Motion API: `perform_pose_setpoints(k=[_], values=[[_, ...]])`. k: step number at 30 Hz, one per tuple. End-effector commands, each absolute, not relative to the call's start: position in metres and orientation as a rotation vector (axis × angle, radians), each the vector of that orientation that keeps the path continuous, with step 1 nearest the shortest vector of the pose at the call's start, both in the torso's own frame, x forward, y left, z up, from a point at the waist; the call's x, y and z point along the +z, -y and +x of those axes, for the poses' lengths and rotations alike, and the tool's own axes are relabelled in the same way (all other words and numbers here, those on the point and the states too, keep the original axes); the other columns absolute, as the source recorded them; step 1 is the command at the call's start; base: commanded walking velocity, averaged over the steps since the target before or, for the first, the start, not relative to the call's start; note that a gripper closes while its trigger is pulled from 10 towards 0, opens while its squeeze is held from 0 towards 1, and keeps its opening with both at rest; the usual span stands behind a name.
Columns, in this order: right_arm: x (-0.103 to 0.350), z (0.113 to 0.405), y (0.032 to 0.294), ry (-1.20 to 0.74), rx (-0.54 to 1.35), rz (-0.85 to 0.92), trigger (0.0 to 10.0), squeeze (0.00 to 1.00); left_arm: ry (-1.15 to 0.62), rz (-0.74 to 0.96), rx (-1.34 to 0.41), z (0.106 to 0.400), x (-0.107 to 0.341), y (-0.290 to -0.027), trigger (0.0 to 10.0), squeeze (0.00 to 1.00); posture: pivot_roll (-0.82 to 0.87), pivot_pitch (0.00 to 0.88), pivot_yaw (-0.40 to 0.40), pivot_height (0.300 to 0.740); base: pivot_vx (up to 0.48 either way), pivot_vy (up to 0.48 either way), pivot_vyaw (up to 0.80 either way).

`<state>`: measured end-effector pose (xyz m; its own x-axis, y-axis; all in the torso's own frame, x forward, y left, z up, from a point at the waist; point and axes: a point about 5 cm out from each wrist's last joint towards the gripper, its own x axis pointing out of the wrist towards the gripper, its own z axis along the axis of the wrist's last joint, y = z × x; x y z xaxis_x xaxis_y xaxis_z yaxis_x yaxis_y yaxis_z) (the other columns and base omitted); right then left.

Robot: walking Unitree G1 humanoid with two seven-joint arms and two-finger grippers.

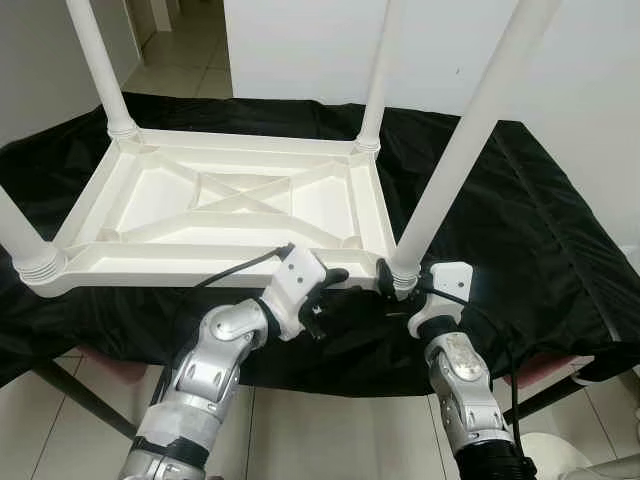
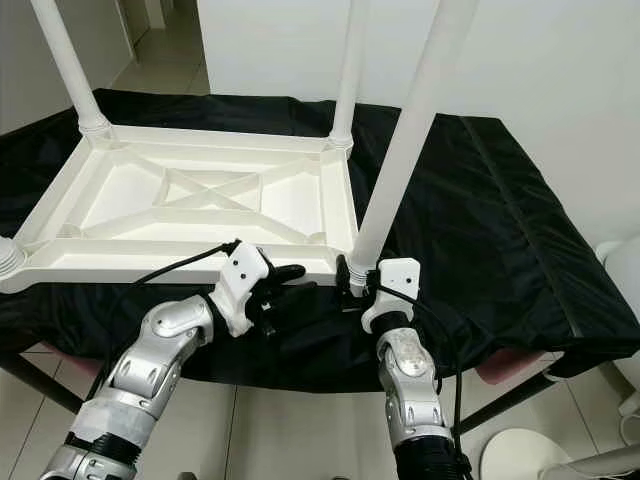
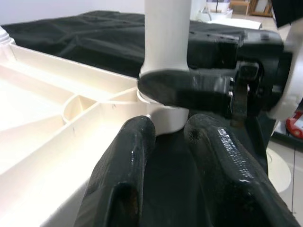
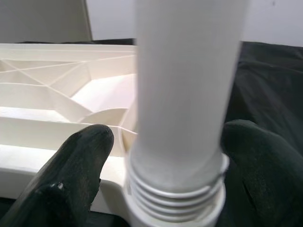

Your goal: Building children table

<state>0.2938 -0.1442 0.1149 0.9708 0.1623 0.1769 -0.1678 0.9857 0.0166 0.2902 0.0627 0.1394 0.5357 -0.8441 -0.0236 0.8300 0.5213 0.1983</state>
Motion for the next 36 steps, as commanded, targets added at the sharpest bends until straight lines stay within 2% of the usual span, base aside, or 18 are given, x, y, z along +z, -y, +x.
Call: perform_pose_setpoints(k=[1, 10, 20, 36], values=[[0.109, 0.291, 0.145, 0.163, 0.173, 0.040, 10.0, 0.00, 0.079, 0.191, -0.829, 0.295, 0.134, -0.067, 10.0, 0.00, 0.02, 0.000, -0.027, 0.740, 0.000, 0.000, 0.00], [0.114, 0.299, 0.149, 0.170, 0.264, 0.024, 10.0, 0.00, 0.067, 0.192, -0.852, 0.292, 0.126, -0.063, 10.0, 0.00, 0.02, 0.000, -0.017, 0.740, 0.000, 0.000, 0.00], [0.116, 0.312, 0.164, 0.138, 0.426, -0.077, 10.0, 0.00, 0.059, 0.154, -0.968, 0.288, 0.128, -0.059, 10.0, 0.00, 0.02, 0.000, 0.002, 0.740, 0.000, 0.000, 0.00], [0.128, 0.335, 0.168, 0.106, 0.614, -0.127, 10.0, 0.00, 0.077, 0.170, -1.040, 0.283, 0.134, -0.053, 10.0, 0.00, 0.03, 0.000, 0.012, 0.740, 0.000, 0.000, 0.00]])
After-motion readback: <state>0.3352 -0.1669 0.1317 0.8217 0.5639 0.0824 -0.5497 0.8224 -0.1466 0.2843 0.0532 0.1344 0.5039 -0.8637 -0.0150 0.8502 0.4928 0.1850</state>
